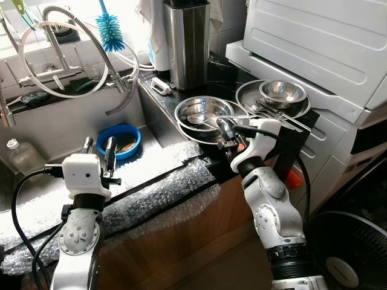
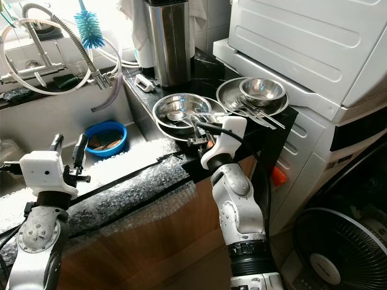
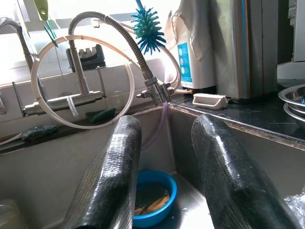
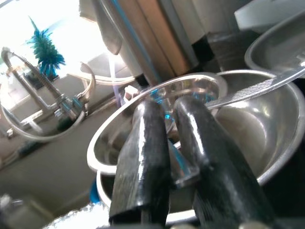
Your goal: Kitchen organization
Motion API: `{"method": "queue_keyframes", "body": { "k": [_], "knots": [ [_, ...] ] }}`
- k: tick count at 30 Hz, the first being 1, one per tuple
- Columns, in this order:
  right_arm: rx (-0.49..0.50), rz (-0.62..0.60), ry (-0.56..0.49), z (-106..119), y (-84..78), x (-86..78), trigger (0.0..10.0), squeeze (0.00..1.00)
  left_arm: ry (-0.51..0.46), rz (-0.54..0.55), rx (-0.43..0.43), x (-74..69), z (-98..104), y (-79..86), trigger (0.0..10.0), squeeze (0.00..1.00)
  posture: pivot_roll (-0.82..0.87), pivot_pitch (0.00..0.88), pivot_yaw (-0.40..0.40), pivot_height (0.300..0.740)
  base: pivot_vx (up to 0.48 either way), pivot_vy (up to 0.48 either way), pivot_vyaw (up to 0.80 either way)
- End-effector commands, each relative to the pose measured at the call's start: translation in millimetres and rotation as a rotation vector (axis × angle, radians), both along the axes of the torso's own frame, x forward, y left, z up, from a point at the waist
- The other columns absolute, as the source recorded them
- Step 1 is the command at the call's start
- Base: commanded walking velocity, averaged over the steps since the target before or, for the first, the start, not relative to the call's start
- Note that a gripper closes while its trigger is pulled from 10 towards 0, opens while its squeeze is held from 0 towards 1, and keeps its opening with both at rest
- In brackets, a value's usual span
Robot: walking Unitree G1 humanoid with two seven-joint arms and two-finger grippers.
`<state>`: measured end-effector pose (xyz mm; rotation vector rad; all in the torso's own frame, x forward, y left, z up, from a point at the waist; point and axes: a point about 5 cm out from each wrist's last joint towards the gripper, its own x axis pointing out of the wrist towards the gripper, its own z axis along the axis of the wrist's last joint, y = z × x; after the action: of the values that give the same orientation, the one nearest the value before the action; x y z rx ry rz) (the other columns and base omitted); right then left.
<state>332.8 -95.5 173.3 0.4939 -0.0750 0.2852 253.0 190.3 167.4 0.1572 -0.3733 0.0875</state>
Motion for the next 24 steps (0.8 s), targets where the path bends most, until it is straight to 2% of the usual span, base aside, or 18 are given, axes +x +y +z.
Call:
{"method": "queue_keyframes", "body": {
  "k": [1, 14, 20, 22, 24],
  "knots": [
    [0.054, -0.012, -0.021, 13, -1.2, 1.0, 10.0, 0.0, -0.014, -0.005, 0.035, -0.5, 6, 0.3, 10.0, 0.0, -0.11, 0.0, 0.056, 0.74, 0.0, 0.0, 0.0],
    [0.27, -0.034, 0.035, 28, -6.8, 5.2, 10.0, 0.0, -0.015, -0.011, 0.034, -0.1, 6, -0.8, 10.0, 0.0, -0.12, 0.0, 0.055, 0.74, 0.0, 0.0, 0.0],
    [0.279, -0.023, 0.037, 30, -5.0, 5.3, 10.0, 0.0, -0.014, -0.012, 0.033, 0.1, 6, -0.6, 10.0, 0.0, -0.11, 0.0, 0.055, 0.74, 0.0, 0.0, 0.0],
    [0.264, -0.026, 0.05, 27, -5.5, 5.4, 10.0, 0.0, -0.013, -0.014, 0.034, 0.1, 5, -1.1, 10.0, 0.0, -0.11, 0.0, 0.054, 0.74, 0.0, 0.0, 0.0],
    [0.194, -0.029, 0.057, 25, -6.6, 5.1, 10.0, 0.0, -0.012, -0.014, 0.033, 0.0, 5, -1.1, 10.0, 0.0, -0.11, 0.0, 0.054, 0.74, 0.0, 0.0, 0.0]
  ]
}}
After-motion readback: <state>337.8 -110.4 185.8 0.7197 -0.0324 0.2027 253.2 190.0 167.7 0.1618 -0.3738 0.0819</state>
